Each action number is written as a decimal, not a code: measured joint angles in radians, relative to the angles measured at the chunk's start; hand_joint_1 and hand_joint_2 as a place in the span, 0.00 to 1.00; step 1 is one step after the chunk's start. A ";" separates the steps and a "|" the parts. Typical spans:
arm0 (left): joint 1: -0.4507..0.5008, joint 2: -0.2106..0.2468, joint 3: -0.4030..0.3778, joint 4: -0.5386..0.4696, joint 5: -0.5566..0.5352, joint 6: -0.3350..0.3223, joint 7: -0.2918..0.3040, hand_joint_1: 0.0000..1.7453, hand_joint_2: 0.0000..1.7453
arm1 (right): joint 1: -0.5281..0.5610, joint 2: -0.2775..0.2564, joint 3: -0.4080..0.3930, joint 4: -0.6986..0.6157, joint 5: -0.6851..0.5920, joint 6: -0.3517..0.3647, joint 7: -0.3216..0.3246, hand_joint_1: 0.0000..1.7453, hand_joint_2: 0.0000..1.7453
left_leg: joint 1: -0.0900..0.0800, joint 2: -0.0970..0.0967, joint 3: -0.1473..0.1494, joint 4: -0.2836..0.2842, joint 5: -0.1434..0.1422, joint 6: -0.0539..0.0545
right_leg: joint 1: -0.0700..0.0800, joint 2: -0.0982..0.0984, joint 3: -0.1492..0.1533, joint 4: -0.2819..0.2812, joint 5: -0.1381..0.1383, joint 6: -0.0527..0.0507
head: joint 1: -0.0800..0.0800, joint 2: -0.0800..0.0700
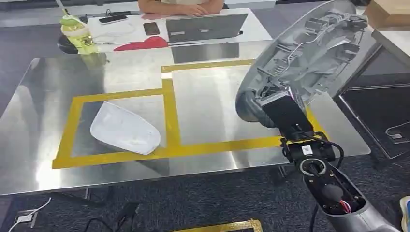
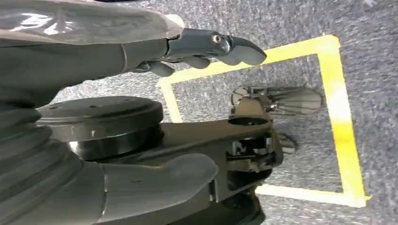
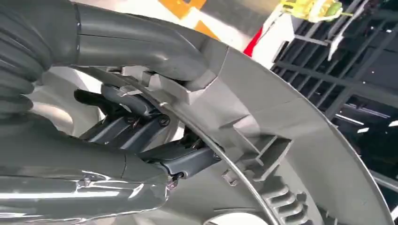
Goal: Take the parts from the cabinet and place them on the table.
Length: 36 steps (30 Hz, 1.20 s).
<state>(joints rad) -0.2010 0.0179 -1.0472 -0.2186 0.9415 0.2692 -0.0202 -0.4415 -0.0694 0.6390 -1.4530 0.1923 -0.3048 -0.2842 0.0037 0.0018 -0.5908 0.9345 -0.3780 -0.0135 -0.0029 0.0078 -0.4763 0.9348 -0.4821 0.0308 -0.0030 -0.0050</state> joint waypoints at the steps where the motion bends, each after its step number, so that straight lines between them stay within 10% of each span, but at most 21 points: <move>1: 0.000 0.000 0.000 0.000 -0.005 0.010 0.004 0.00 1.00 | 0.000 0.000 0.000 0.000 0.000 0.000 0.000 1.00 1.00 | -0.003 0.000 -0.001 -0.002 0.005 -0.007 | -0.005 0.000 -0.002 -0.006 0.008 -0.011 | -0.001 0.000; 3: -0.002 0.002 0.000 0.000 -0.010 0.025 0.011 0.00 1.00 | -0.001 0.000 0.000 0.000 0.000 0.001 -0.001 1.00 1.00 | 0.001 -0.001 -0.026 0.048 -0.048 -0.018 | -0.010 -0.005 -0.009 -0.016 0.025 -0.031 | -0.003 0.000; 5: -0.002 0.002 0.000 0.000 -0.010 0.027 0.011 0.00 1.00 | 0.001 0.000 0.000 0.001 0.000 0.001 -0.002 1.00 1.00 | 0.003 -0.001 -0.097 0.221 -0.148 -0.027 | -0.008 -0.006 -0.027 -0.014 0.036 -0.038 | -0.016 0.000; 7: -0.001 0.002 0.000 0.000 -0.010 0.028 0.011 0.00 1.00 | 0.004 0.000 0.000 0.003 0.000 0.001 -0.002 1.00 1.00 | 0.003 -0.001 -0.144 0.347 -0.189 -0.031 | -0.007 -0.006 -0.043 -0.011 0.045 -0.037 | -0.020 0.000; 9: -0.001 0.002 0.000 0.000 -0.009 0.028 0.011 0.00 1.00 | 0.007 0.000 0.000 0.004 0.000 0.001 -0.002 1.00 1.00 | 0.003 -0.001 -0.089 0.266 -0.132 -0.029 | -0.007 -0.005 -0.053 -0.005 0.048 -0.035 | -0.025 0.000; 11: -0.003 0.003 0.000 0.000 -0.010 0.029 0.010 0.00 1.00 | 0.006 0.000 0.000 0.004 0.000 0.002 -0.003 1.00 1.00 | 0.004 -0.001 0.024 0.072 -0.058 -0.021 | -0.007 -0.004 -0.056 0.003 0.047 -0.032 | -0.032 0.000; 12: -0.004 0.003 0.000 0.000 -0.010 0.030 0.007 0.00 1.00 | 0.005 0.000 0.000 0.004 0.000 0.002 -0.005 1.00 1.00 | 0.002 -0.002 0.056 0.007 -0.069 -0.013 | -0.005 -0.005 -0.062 0.005 0.047 -0.029 | -0.033 0.000; 15: -0.004 0.003 0.000 0.000 -0.013 0.036 0.004 0.00 1.00 | 0.006 0.000 0.000 0.004 0.000 0.004 -0.008 1.00 1.00 | -0.007 -0.003 0.050 0.004 -0.060 0.003 | -0.004 -0.003 -0.068 0.006 0.055 -0.014 | -0.032 0.000; 17: -0.003 0.003 0.000 0.000 -0.018 0.037 0.004 0.00 1.00 | 0.006 0.000 0.000 0.004 0.000 0.005 -0.010 1.00 1.00 | -0.005 -0.004 0.049 -0.002 -0.061 0.000 | 0.000 -0.003 -0.071 0.010 0.048 -0.035 | -0.021 0.000; 36: -0.001 0.002 0.000 0.000 -0.016 0.020 0.007 0.00 1.00 | 0.006 0.000 0.000 0.004 0.001 0.010 -0.009 1.00 1.00 | -0.010 -0.006 0.043 0.000 -0.060 0.013 | -0.005 -0.003 -0.070 -0.004 0.057 -0.006 | -0.010 0.000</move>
<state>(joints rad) -0.2020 0.0195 -1.0475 -0.2186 0.9255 0.2888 -0.0130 -0.4351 -0.0694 0.6386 -1.4488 0.1930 -0.2949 -0.2930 -0.0058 -0.0038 -0.5477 0.9347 -0.4380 -0.0007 -0.0076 0.0049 -0.5459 0.9311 -0.4254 0.0253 -0.0126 -0.0050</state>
